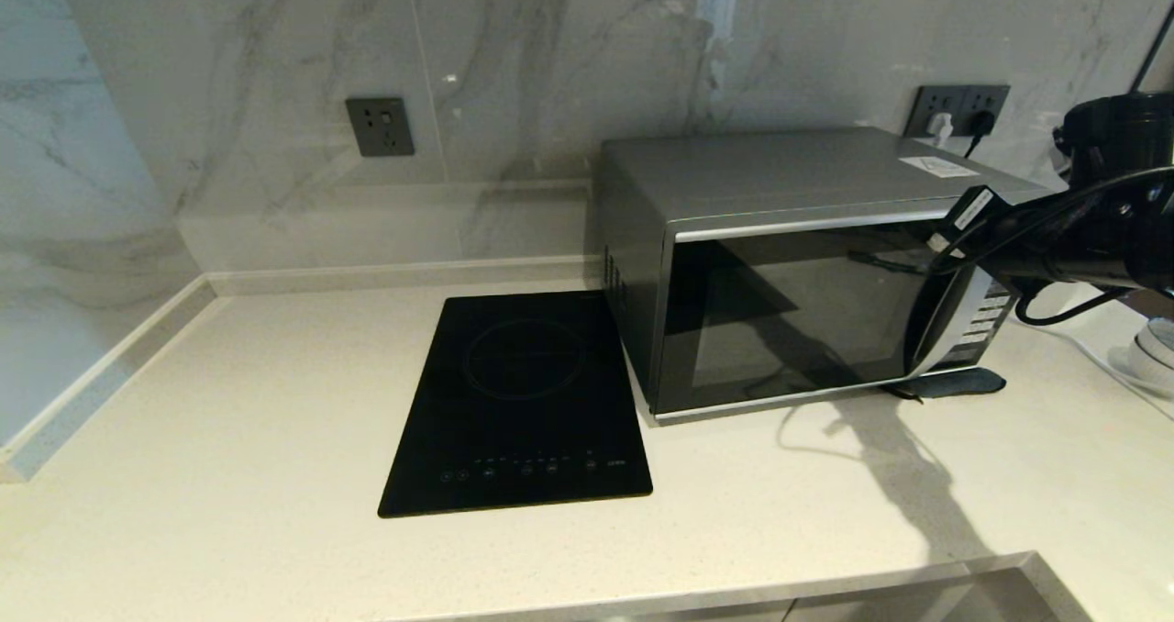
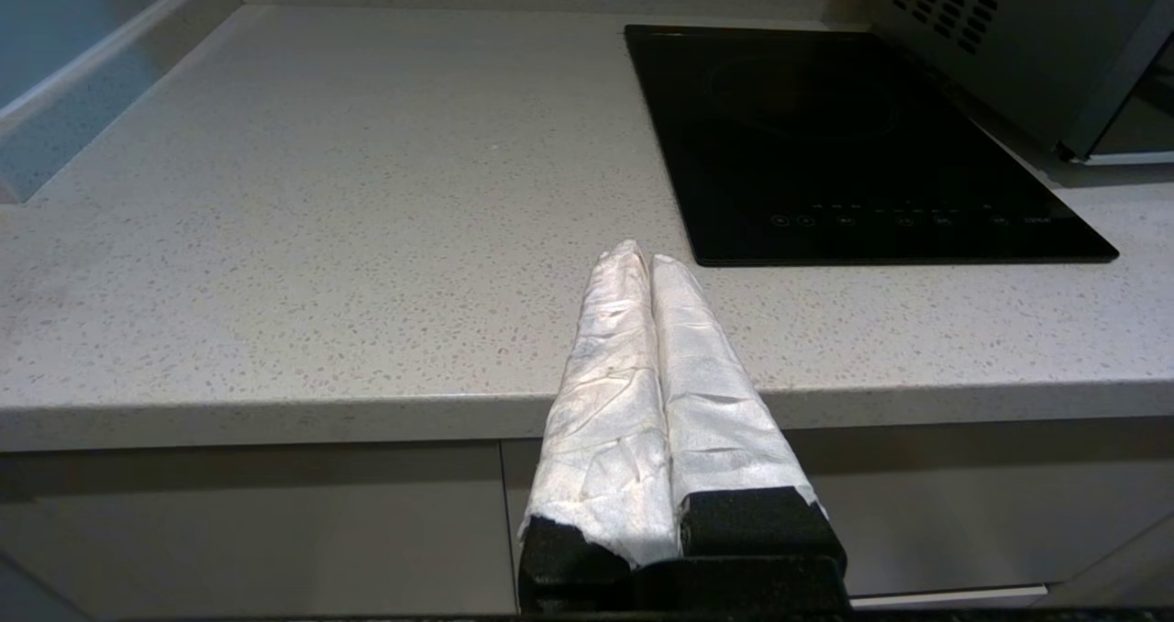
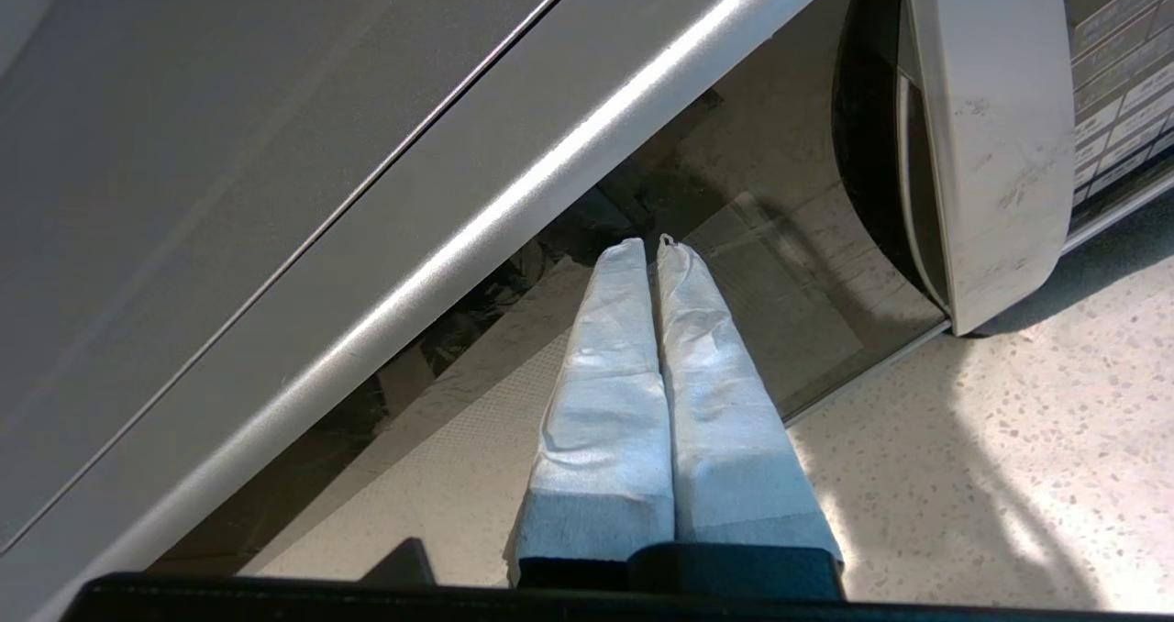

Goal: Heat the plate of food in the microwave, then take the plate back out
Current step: Open the microwave oven

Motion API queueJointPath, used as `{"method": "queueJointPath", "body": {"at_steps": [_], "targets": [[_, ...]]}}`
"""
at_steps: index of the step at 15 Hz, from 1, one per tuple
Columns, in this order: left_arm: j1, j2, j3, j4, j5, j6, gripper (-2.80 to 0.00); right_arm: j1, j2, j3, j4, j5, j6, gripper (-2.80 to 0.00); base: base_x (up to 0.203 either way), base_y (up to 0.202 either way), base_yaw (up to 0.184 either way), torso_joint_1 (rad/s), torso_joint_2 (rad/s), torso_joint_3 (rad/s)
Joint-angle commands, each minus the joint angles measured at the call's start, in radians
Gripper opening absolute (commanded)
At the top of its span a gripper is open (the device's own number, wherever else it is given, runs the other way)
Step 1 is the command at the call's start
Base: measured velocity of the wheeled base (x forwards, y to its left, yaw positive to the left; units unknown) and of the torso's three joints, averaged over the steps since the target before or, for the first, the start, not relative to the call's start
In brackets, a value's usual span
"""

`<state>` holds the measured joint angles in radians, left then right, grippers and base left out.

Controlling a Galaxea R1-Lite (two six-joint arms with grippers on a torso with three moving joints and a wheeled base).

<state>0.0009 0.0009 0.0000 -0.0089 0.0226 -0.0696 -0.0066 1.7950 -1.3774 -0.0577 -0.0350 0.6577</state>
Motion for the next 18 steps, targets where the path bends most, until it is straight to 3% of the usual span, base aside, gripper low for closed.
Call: {"method": "queueJointPath", "body": {"at_steps": [1,5,8,10,14,15,18], "targets": [[0.001,0.001,0.0,0.0,0.0,-0.001,-2.8,-0.009,-0.035,0.014,0.002,-0.004,0.003,-2.8,0.0,0.0,0.0,0.0,0.0,0.0],[0.001,0.001,0.0,0.0,0.0,-0.001,-2.8,-0.084,-0.171,0.068,0.01,0.002,-0.018,-2.8,0.0,0.0,0.0,0.0,0.0,0.0],[0.001,0.001,0.0,0.0,0.0,-0.001,-2.8,-0.206,-0.238,0.072,0.034,0.036,-0.107,-2.8,0.0,0.0,0.0,0.0,0.0,0.0],[0.001,0.001,0.0,0.0,0.0,-0.001,-2.8,-0.33,-0.256,0.073,0.042,0.169,-0.145,-2.8,0.0,0.0,0.0,0.0,0.0,0.0],[0.001,0.001,0.0,0.0,0.0,-0.001,-2.8,-0.578,-0.207,0.063,0.051,0.564,-0.146,-2.8,0.0,0.0,0.0,0.0,0.0,0.0],[0.001,0.001,0.0,0.0,0.0,-0.001,-2.8,-0.592,-0.172,0.051,0.051,0.592,-0.094,-2.8,0.0,0.0,0.0,0.0,0.0,0.0],[0.001,0.001,0.0,0.0,0.0,-0.001,-2.8,-0.6,-0.052,-0.048,0.067,0.618,0.22,-2.8,0.0,0.0,0.0,0.0,0.0,0.0]]}}
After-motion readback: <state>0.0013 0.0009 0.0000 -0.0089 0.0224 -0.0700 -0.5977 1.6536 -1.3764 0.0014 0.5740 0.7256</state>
